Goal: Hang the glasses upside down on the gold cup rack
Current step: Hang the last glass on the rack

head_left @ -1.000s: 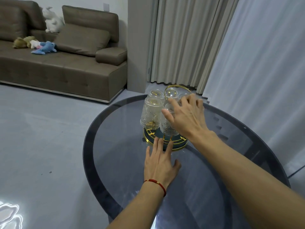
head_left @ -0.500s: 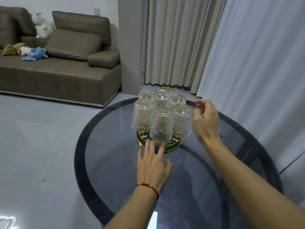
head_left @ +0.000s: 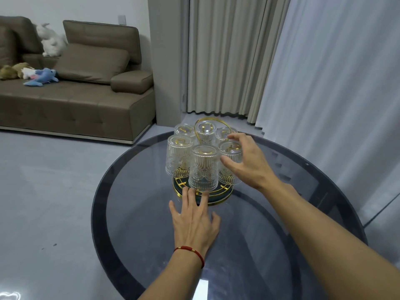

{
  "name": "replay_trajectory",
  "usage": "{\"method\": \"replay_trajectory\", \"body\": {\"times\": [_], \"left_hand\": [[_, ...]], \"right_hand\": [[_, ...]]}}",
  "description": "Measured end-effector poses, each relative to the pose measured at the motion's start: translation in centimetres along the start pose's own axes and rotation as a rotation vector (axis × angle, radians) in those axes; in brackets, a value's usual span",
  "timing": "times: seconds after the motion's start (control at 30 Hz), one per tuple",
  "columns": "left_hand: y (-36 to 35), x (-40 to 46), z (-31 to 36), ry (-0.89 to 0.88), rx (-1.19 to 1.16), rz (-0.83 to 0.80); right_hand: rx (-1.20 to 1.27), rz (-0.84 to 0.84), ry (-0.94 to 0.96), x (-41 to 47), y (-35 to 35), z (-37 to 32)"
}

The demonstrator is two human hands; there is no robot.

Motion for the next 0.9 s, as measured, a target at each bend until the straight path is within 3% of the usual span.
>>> {"method": "replay_trajectory", "body": {"times": [0.63, 0.9], "left_hand": [[-0.3, 0.2, -0.2, 0.006, -0.010, -0.040], [-0.1, 0.1, -0.2, 0.007, -0.010, -0.041]], "right_hand": [[-0.186, -0.052, 0.124, -0.2, 2.5, 2.2], [-0.128, -0.063, 0.097, -0.2, 3.5, 2.8]]}}
Point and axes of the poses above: each hand's wrist, its own x-axis towards the middle knuckle, its own y-axis out of the back of the hand, z = x × y, the point moved 8 cm from there along x, towards the middle knuckle, and after that the axes turned 5 degrees about z, right-handed, at the moved point
